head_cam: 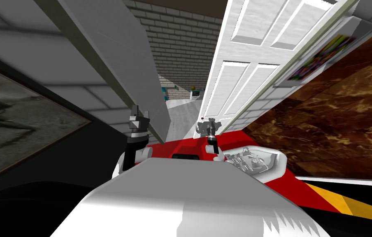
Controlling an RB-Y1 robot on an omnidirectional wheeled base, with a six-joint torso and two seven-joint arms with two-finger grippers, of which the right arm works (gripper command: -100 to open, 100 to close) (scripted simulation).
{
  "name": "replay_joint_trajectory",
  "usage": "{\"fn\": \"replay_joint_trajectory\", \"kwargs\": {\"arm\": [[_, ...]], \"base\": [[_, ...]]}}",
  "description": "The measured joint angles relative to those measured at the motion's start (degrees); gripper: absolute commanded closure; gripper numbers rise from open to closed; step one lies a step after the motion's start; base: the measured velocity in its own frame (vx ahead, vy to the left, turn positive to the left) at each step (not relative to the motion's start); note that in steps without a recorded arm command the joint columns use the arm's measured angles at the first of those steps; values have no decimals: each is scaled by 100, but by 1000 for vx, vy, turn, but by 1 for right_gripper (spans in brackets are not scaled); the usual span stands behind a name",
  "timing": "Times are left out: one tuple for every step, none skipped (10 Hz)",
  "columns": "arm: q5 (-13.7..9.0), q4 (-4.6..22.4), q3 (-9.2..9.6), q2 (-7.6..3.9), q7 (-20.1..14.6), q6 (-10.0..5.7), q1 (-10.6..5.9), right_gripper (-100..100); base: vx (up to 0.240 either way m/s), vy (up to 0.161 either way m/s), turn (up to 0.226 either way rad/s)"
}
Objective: Push the door open
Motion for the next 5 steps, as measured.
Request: {"fn": "replay_joint_trajectory", "kwargs": {"arm": [[3, 155, -5, -2, -1, -33, -41, -100], [7, 289, -11, -12, -7, -22, -88, -100], [10, 441, -15, -12, -8, -48, -134, -100], [17, 627, -22, -6, -1, -83, -205, -100], [26, 814, -31, -1, 7, -110, -302, -100]], "base": [[31, -58, 105], [24, -57, 68], [30, -74, 120], [46, -98, 162], [34, -77, 74]]}}
